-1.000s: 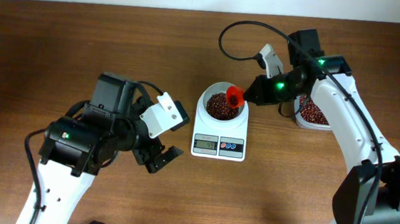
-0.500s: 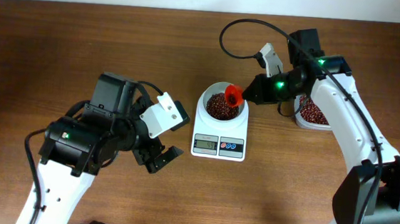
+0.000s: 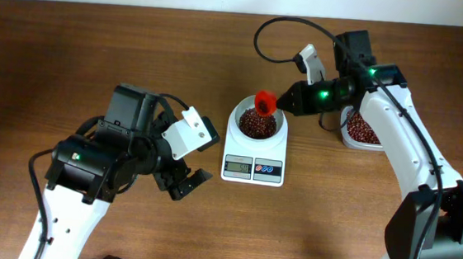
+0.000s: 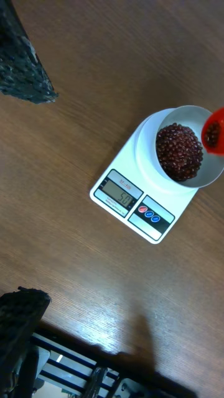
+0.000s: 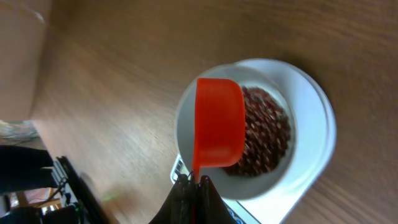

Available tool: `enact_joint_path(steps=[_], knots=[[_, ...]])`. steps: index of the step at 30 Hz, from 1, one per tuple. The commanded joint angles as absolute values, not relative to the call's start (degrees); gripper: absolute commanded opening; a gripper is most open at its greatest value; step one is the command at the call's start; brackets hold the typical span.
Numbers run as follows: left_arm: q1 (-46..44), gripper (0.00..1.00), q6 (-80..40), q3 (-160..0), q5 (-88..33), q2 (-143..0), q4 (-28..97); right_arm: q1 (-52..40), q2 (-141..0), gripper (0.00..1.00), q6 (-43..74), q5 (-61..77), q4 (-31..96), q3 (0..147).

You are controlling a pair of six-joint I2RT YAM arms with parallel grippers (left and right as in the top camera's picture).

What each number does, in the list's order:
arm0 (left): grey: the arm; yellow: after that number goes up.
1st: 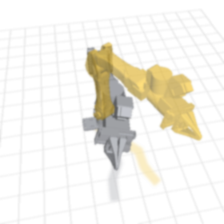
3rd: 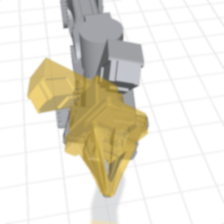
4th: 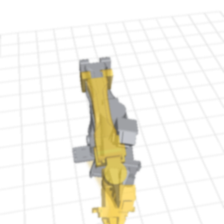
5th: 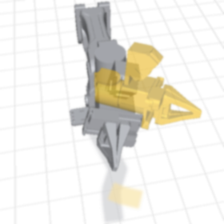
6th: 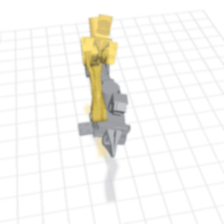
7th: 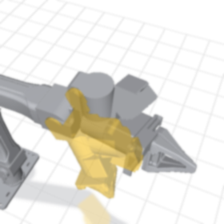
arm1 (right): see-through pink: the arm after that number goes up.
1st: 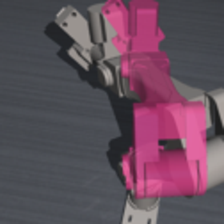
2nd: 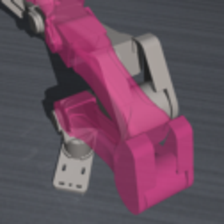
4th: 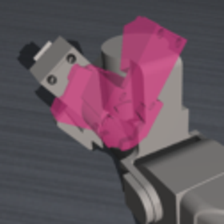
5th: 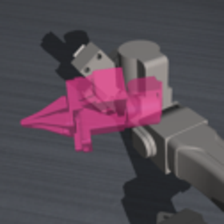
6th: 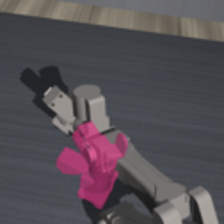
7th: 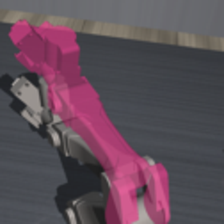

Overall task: Scoop and weigh 50g on scale
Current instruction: 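Lift the scoop with the right gripper and carry it right, away from the bowl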

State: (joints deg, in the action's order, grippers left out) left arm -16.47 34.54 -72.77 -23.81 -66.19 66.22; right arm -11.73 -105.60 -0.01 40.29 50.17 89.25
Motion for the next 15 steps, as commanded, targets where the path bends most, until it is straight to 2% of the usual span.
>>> enact_joint_path(steps=[1,6,15], knots=[[-16.19,0.99,35.42,-73.71,-24.64,-66.22,66.13,-11.88,-105.54,0.04,0.12,44.73,48.69,90.19],[-16.19,0.99,35.42,-73.71,-24.64,-66.22,66.13,-9.34,-105.54,0.04,1.96,52.6,44.42,90.24],[-16.19,0.99,35.42,-73.71,-24.64,-66.22,66.13,-0.19,-105.51,0.04,1.23,53.41,46.15,90.24]])
